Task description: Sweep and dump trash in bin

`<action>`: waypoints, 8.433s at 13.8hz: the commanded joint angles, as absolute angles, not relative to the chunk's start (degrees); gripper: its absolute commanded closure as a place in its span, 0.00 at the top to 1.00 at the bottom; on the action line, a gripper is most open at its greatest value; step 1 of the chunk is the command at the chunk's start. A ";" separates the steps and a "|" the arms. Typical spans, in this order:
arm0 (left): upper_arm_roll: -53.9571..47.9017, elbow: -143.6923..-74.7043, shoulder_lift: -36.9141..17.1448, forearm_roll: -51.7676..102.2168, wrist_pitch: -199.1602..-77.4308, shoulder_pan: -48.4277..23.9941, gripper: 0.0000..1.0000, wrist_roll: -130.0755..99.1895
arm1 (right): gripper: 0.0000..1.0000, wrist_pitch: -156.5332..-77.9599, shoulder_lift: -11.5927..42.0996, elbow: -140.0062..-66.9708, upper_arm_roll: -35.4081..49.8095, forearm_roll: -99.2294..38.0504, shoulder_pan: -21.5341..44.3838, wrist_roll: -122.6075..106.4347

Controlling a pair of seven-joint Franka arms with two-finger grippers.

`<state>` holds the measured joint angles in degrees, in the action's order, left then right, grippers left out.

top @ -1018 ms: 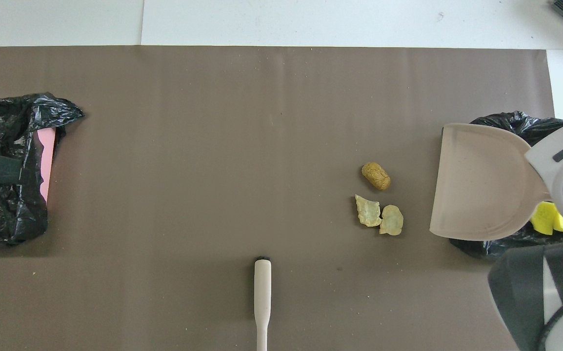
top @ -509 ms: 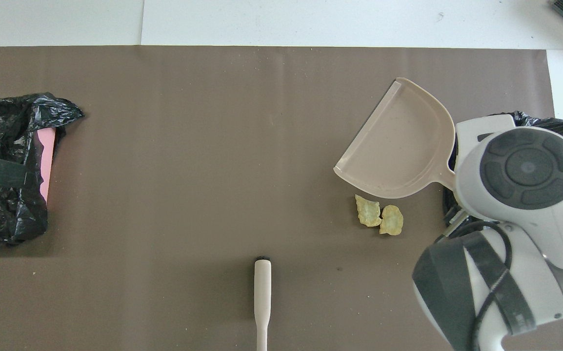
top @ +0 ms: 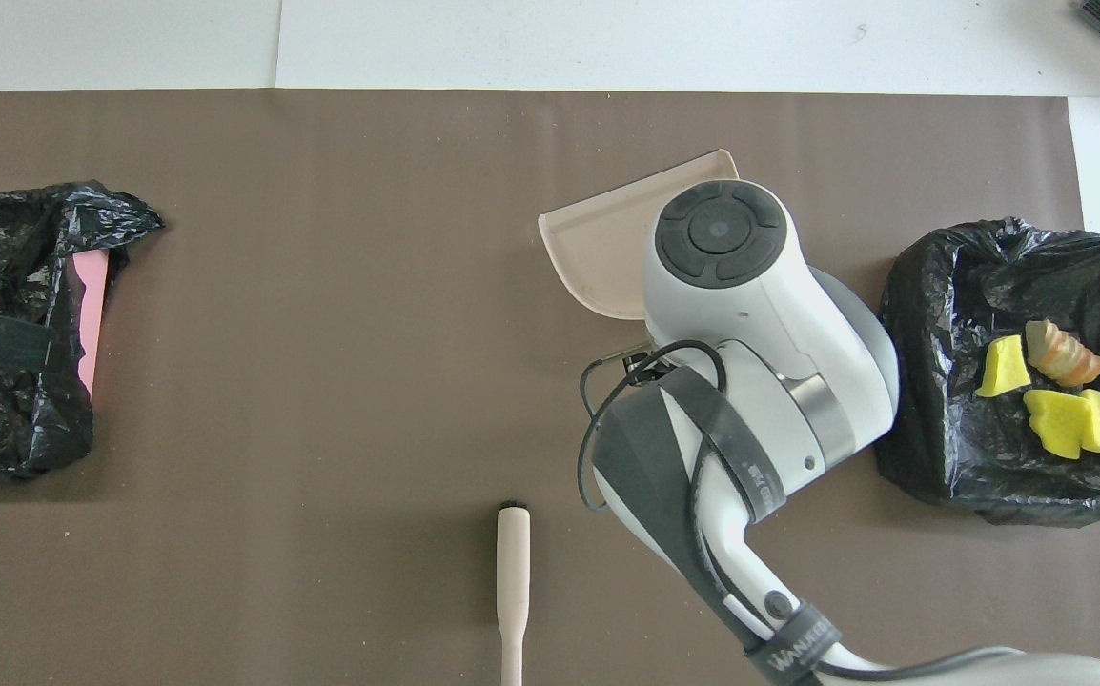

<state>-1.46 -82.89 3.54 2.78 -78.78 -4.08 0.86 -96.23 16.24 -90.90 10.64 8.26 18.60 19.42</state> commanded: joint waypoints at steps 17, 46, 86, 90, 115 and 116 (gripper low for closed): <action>-1.05 -87.00 6.24 0.01 -79.89 -3.78 1.00 1.23 | 0.85 -111.35 38.24 -73.83 10.37 -3.78 28.12 44.12; -1.49 -100.72 -14.66 -0.35 -122.24 -29.87 1.00 -16.16 | 0.32 -129.46 -4.48 -137.64 10.72 -17.23 50.89 48.43; -0.88 -118.21 -6.86 -3.69 -124.01 -36.30 0.00 41.31 | 0.00 -113.55 -6.07 -136.50 10.63 7.92 4.92 13.19; -0.88 -120.05 -5.89 -3.69 -124.19 -36.91 0.00 41.31 | 0.00 -114.52 -3.96 -135.35 10.63 -2.70 9.04 13.27; -0.70 -124.45 -4.04 -4.92 -124.72 -36.12 0.00 29.27 | 0.00 -109.16 11.77 -115.04 10.55 6.82 10.36 2.37; -0.70 -124.54 -4.04 -5.01 -124.72 -36.12 0.00 29.18 | 0.00 -108.99 12.04 -115.14 10.63 3.37 10.81 2.02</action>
<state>-1.04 -123.28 -5.13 -3.50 -125.19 -36.45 31.06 -108.60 11.82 -114.77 10.21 8.43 10.31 2.92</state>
